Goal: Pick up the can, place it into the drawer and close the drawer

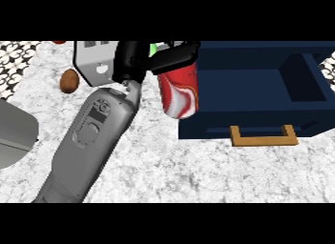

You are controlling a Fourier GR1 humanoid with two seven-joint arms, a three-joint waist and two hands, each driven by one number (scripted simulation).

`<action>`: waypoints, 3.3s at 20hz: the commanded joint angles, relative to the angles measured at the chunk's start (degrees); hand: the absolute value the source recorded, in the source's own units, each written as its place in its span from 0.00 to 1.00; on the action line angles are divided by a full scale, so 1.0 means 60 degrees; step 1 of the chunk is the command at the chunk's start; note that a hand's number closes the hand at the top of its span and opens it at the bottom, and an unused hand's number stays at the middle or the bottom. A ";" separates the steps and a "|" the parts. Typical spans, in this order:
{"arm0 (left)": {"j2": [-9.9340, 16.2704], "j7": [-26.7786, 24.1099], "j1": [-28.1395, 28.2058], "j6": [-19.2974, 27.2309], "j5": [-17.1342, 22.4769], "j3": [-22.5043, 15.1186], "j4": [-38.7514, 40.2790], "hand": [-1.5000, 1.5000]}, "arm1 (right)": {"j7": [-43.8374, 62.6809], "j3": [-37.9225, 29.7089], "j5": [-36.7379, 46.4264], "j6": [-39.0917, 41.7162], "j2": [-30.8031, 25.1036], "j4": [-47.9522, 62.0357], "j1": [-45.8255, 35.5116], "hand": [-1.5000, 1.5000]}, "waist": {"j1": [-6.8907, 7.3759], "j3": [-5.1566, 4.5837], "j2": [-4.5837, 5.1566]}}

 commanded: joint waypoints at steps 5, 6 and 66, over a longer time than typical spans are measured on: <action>-0.0012 0.0220 -0.2242 0.1240 0.0604 -0.0702 0.1773 1.00 | -0.0050 -0.0826 -0.0663 0.0207 -0.0458 0.0509 -0.0417 0.00 | -0.0056 0.0003 0.0009; -0.0012 -0.0262 -0.2864 0.1463 0.1059 -0.0581 0.2817 1.00 | 0.0395 -0.0503 -0.0603 0.0305 -0.0446 -0.0095 -0.0151 0.00 | -0.0241 0.0003 0.0048; -0.0012 -0.3357 -0.4901 0.4003 0.5642 -0.4629 0.8416 0.00 | 0.0577 0.0708 0.0570 -0.0151 -0.0164 0.0403 -0.1804 0.00 | -0.1177 0.0021 0.0334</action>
